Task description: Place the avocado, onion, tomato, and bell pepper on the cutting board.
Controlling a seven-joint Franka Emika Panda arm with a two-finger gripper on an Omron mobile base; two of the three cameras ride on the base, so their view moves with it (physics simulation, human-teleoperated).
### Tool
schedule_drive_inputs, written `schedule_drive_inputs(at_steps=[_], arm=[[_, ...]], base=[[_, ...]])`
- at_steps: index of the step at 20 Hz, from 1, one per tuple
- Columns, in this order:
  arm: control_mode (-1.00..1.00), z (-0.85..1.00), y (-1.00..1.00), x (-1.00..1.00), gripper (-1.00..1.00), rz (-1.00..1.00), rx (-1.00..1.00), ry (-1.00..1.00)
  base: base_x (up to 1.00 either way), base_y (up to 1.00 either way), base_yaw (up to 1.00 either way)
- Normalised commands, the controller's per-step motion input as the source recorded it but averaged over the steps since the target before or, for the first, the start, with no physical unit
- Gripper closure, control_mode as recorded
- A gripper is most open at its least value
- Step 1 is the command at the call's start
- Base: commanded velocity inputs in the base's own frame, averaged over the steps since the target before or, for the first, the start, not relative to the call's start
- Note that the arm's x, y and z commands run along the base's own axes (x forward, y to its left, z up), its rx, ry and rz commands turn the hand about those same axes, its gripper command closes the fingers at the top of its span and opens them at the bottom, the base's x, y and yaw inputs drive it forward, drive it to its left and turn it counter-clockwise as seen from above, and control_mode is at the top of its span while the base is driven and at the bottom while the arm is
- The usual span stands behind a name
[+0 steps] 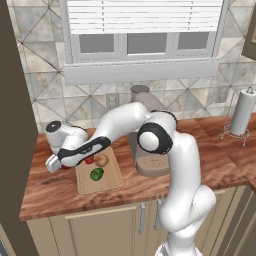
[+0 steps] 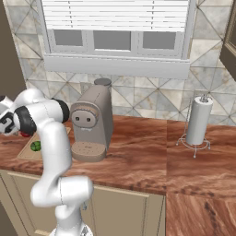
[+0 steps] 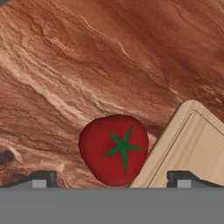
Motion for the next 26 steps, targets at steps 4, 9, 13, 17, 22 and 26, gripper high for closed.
schedule_drive_inputs(at_steps=[4,9,13,17,22,26], arm=[[-1.00,-0.13,0.00,0.04,-1.00,0.00,0.00,0.00],[-1.00,-0.11,0.00,0.08,-1.00,0.00,0.00,0.00],[-1.00,-0.10,0.00,0.13,-1.00,0.00,0.00,0.00],[-1.00,-0.11,0.00,0.09,-1.00,0.00,0.00,0.00],[-1.00,-0.12,0.00,0.05,-1.00,0.00,-0.01,0.00],[-1.00,-0.14,0.01,0.04,-1.00,0.00,-0.02,0.00]], base=[[0.00,0.00,0.00],[0.00,0.00,0.00],[0.00,0.00,0.00],[0.00,0.00,0.00],[0.00,0.00,0.00],[0.00,0.00,0.00]])
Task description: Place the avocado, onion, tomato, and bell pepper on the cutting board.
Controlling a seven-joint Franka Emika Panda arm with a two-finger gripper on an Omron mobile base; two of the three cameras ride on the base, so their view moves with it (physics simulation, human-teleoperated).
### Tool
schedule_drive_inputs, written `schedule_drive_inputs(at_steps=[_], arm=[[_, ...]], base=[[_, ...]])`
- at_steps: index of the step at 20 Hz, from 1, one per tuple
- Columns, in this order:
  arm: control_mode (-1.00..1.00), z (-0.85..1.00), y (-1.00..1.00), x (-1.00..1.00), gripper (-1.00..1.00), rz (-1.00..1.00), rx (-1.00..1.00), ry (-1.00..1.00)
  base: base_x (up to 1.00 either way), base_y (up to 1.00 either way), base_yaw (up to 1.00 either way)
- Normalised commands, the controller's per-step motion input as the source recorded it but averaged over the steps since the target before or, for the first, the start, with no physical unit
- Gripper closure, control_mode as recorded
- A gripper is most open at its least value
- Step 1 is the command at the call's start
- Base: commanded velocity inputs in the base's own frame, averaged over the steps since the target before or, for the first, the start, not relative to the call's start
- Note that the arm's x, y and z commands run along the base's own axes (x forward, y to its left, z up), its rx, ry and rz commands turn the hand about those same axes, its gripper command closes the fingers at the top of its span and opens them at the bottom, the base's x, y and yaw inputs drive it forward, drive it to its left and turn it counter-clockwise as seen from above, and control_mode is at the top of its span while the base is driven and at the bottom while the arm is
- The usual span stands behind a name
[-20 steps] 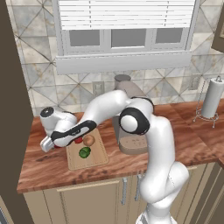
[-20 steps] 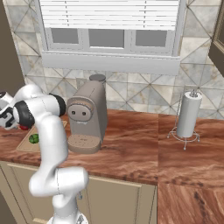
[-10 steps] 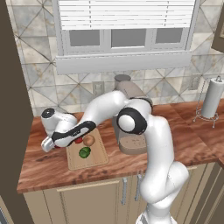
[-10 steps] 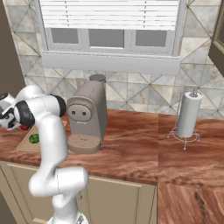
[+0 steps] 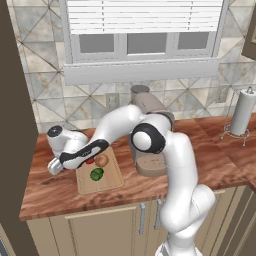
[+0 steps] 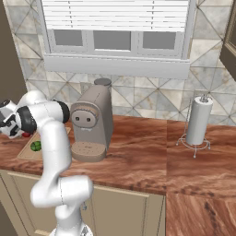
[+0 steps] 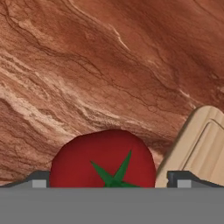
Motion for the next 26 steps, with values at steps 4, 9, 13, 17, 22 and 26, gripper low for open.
schedule_drive_inputs(at_steps=[4,9,13,17,22,26], arm=[[-1.00,-0.15,0.03,0.05,-1.00,0.00,-0.02,0.00],[-1.00,-0.12,0.02,0.08,-1.00,0.00,0.00,0.00],[-1.00,-0.14,0.03,0.01,1.00,0.00,0.00,0.01],[-1.00,-0.31,0.02,-0.01,1.00,0.00,0.00,0.10],[-1.00,-0.38,-0.08,-0.20,1.00,0.00,0.00,0.05],[-1.00,-0.08,-0.03,-0.32,1.00,0.00,0.00,-0.02]], base=[[0.00,0.00,0.00],[0.00,0.00,0.00],[0.00,0.00,0.00],[0.00,0.00,0.00],[0.00,0.00,0.00],[0.00,0.00,0.00]])
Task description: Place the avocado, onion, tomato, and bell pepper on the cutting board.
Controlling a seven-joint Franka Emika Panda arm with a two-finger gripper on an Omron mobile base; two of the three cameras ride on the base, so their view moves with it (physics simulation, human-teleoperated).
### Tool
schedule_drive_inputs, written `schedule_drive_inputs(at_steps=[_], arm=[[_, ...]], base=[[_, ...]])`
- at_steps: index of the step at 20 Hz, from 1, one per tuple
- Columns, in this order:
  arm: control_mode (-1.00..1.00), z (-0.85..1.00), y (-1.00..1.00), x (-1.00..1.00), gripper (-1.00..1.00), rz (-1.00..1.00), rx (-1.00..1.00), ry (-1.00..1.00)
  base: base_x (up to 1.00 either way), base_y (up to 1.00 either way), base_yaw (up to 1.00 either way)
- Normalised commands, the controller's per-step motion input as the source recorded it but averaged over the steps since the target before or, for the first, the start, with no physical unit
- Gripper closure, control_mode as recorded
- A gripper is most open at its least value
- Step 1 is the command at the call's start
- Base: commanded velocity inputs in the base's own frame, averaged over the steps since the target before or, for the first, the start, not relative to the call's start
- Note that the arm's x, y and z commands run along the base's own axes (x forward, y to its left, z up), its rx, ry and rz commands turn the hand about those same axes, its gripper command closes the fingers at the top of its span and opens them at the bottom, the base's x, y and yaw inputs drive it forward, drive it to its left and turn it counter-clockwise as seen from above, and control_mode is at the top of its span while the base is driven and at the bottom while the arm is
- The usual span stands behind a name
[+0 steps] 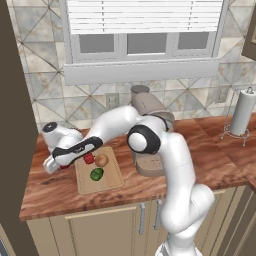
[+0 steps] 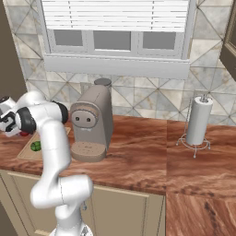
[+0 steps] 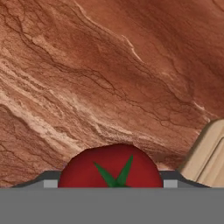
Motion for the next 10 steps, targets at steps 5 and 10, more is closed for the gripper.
schedule_drive_inputs(at_steps=[5,10], arm=[[-1.00,0.24,0.00,-0.65,1.00,-0.01,0.00,-0.16],[-1.00,0.48,-0.02,-0.66,1.00,0.00,0.00,-0.23]], base=[[0.00,0.00,0.00],[0.00,0.00,0.00]])
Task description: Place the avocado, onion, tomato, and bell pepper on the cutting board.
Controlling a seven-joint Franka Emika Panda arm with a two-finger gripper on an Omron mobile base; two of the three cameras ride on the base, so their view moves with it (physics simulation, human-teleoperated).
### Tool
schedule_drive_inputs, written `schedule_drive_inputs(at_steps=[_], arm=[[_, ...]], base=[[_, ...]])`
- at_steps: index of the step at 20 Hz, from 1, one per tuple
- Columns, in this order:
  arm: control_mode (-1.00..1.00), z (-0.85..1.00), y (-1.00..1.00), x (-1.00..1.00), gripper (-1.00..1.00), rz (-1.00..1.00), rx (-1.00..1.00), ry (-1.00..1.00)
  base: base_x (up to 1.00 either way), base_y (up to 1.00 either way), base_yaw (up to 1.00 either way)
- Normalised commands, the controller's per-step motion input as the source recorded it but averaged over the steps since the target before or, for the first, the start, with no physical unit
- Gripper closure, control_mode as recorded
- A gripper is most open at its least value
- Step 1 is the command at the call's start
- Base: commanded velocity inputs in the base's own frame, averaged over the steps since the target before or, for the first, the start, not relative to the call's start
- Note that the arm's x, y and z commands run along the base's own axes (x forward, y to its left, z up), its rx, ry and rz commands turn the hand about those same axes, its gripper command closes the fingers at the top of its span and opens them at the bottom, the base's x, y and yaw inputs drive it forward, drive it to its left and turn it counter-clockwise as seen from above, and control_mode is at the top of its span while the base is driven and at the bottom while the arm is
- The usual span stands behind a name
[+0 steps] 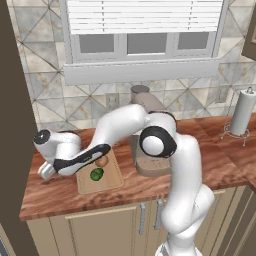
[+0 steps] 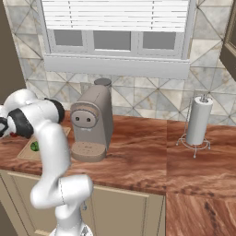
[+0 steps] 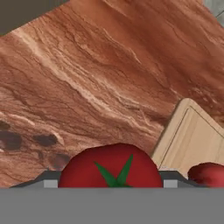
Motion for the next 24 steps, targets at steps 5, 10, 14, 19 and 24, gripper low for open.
schedule_drive_inputs(at_steps=[5,10,14,19,24], arm=[[-1.00,0.60,-0.18,-0.49,1.00,0.00,0.06,-0.18],[-1.00,0.64,-0.38,-0.53,1.00,0.00,0.14,-0.11],[-1.00,0.65,-0.50,-0.60,1.00,0.00,0.17,-0.07],[-1.00,0.64,-0.64,-0.65,1.00,0.00,0.22,-0.02],[-1.00,0.61,-0.70,-0.61,1.00,-0.02,0.25,0.00]], base=[[0.00,0.00,0.00],[0.00,0.00,0.00],[0.00,0.00,0.00],[0.00,0.00,0.00],[0.00,0.00,0.00]])
